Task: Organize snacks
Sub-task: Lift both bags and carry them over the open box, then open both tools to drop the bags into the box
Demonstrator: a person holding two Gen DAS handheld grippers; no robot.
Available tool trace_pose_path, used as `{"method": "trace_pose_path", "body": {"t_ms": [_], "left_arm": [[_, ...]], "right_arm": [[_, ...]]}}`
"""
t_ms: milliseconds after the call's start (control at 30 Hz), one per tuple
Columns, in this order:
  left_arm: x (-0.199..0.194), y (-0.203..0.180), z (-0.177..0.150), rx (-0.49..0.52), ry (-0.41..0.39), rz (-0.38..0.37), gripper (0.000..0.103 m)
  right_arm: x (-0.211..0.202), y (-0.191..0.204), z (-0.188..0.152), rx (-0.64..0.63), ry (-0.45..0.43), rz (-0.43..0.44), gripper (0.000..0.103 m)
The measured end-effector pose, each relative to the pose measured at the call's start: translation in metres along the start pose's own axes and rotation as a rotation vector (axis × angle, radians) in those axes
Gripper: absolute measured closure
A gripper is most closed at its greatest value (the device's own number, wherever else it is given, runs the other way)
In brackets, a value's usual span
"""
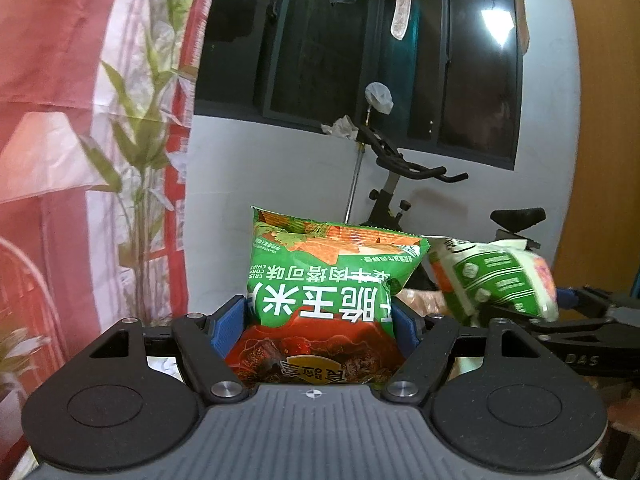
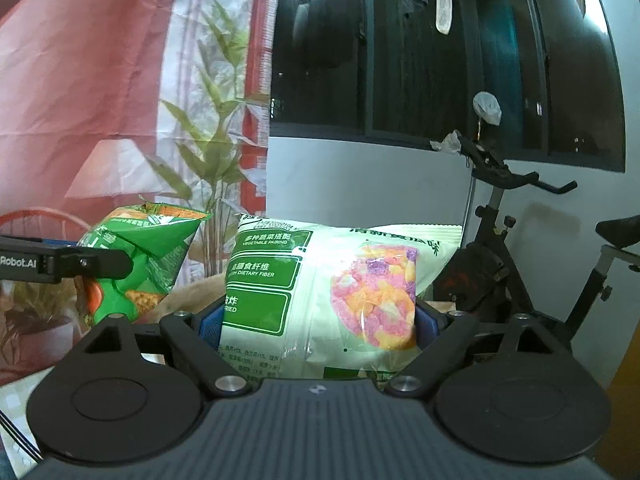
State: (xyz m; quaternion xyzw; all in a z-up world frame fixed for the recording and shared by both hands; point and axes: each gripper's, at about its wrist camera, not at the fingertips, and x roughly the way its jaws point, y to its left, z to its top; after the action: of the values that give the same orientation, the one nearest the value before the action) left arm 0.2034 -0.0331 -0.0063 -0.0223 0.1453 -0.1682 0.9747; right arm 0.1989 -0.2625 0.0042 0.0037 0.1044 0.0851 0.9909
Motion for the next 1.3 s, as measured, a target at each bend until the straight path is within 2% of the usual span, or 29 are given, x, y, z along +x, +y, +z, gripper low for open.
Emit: {"method": "trace_pose_path", "body": {"t_ms": [233, 433, 533, 667, 867, 1300], "left_arm": [[0.052, -0.001, 0.022, -0.001, 0.042, 0.006, 0.026], [0.091, 0.002, 0.018, -0.005, 0.144, 0.006, 0.024], [0.099, 0.011, 0.013, -0.036, 0.172, -0.002, 0.017], [0.100, 0.018, 0.011, -0.037, 0.177, 0.000, 0.016], [0.093, 0.022, 0.011, -0.037, 0.182, 0.010, 0.016], [0.018, 0.050, 0.006, -0.023, 0.135, 0.041, 0.016]], "right_arm": [[0.049, -0.023, 0.010, 0.075, 0.072, -0.016, 0.015], [0.074, -0.021, 0.007, 0.037, 0.131, -0.015, 0.014], [0.080, -0.019, 0.004, 0.031, 0.160, -0.005, 0.012], [0.082, -0.027, 0.000, 0.084, 0.172, 0.008, 0.006], [0.074, -0.032, -0.002, 0.143, 0.167, 0.027, 0.006], [0.010, -0.015, -0.008, 0.160, 0.131, 0.103, 0.006]]}}
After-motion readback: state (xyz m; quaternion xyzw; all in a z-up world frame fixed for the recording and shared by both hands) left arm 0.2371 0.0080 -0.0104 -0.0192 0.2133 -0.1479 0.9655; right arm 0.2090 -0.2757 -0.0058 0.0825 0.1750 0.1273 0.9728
